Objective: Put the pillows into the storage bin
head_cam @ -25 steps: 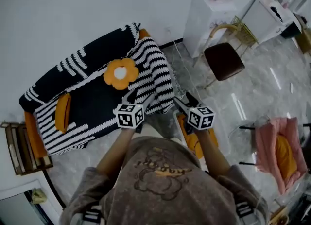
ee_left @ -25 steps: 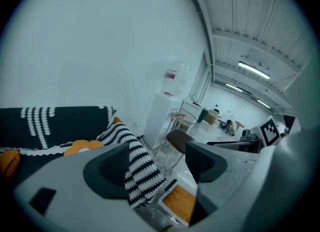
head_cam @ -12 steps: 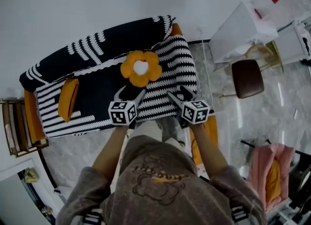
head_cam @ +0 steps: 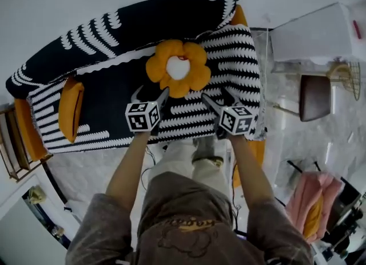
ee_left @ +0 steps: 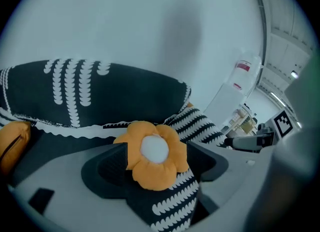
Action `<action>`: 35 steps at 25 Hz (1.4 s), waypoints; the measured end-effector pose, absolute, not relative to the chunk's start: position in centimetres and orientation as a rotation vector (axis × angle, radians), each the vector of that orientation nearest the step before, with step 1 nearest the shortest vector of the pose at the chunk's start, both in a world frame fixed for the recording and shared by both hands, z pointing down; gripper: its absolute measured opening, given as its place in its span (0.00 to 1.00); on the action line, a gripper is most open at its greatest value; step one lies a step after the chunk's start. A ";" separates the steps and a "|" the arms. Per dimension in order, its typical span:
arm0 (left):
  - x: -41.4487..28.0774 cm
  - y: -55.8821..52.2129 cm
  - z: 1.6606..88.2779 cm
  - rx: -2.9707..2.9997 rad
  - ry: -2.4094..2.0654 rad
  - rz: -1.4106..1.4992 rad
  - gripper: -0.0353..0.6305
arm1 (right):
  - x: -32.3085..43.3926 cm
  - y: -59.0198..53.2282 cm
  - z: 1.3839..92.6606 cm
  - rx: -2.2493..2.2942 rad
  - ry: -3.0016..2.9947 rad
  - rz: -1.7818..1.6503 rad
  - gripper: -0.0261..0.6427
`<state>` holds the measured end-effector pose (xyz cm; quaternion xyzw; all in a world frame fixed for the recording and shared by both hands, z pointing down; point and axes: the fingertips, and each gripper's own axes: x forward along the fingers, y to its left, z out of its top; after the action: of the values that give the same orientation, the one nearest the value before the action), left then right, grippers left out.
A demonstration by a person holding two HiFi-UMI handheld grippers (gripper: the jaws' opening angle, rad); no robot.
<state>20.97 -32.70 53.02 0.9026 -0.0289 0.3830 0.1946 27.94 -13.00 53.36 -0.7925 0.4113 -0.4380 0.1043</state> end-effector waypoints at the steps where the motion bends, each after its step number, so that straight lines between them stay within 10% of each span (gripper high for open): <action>1: 21.7 -33.3 55.3 2.527 -0.085 1.079 0.58 | 28.6 -13.4 55.5 -2.332 1.197 -1.304 0.62; 15: 24.4 -38.6 73.6 2.501 -0.185 1.149 0.60 | 30.0 -15.0 73.2 -2.315 1.081 -1.452 0.66; 26: 23.5 -37.9 72.1 2.405 -0.140 1.153 0.19 | 28.2 -16.9 72.1 -2.342 1.158 -1.441 0.18; 35: 25.5 -30.9 61.3 2.526 -0.056 1.024 0.15 | 31.3 -11.1 61.7 -2.492 1.220 -1.169 0.14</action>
<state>25.49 -30.89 61.27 0.9066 -0.0201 0.3677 0.2063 31.31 -11.08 61.70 -0.8259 0.4044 -0.3875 0.0653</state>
